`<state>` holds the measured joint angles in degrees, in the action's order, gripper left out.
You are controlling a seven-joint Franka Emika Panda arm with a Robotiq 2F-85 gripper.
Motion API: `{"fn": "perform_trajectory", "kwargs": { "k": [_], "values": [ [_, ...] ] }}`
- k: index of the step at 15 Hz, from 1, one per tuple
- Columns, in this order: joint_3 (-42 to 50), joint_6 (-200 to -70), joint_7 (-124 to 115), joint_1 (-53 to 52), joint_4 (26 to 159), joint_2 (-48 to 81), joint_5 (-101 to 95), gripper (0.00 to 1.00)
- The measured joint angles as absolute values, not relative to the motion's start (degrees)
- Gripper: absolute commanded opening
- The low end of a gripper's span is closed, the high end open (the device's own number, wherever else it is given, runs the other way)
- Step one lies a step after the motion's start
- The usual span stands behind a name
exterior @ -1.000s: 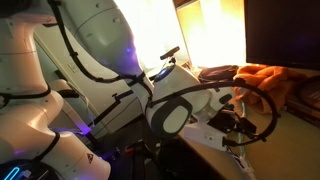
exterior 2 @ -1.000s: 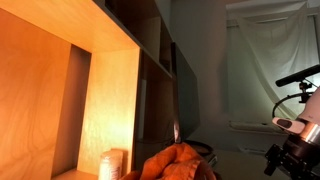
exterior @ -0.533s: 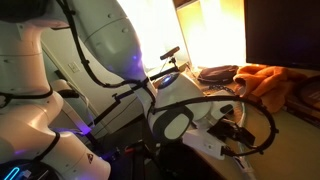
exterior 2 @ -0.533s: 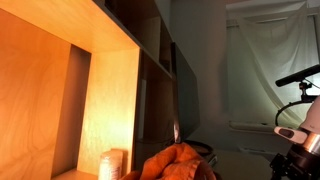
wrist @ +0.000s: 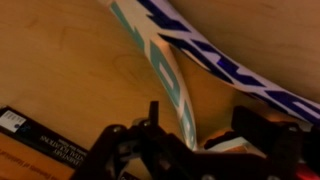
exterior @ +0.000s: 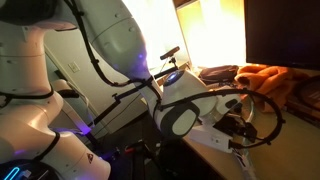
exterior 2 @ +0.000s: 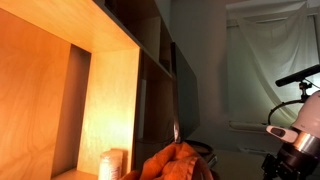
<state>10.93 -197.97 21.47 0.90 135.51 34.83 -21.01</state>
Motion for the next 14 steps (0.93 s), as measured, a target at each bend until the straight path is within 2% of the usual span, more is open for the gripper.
{"fn": "perform_trajectory", "kwargs": {
  "k": [4, 5, 6, 7, 14],
  "values": [
    [10.9, -197.2, 22.5, 0.0, 133.1, 35.8, -21.1, 0.12],
    [10.8, -197.2, 22.6, -0.1, 132.5, 36.2, -21.1, 0.06],
    [10.7, -197.2, 22.6, -0.2, 132.0, 36.5, -21.2, 0.06],
    [10.8, -197.2, 23.5, -0.2, 131.6, 36.7, -21.4, 0.11],
    [14.4, -197.2, 29.5, -4.8, 131.1, 37.1, -21.5, 0.10]
  ]
}}
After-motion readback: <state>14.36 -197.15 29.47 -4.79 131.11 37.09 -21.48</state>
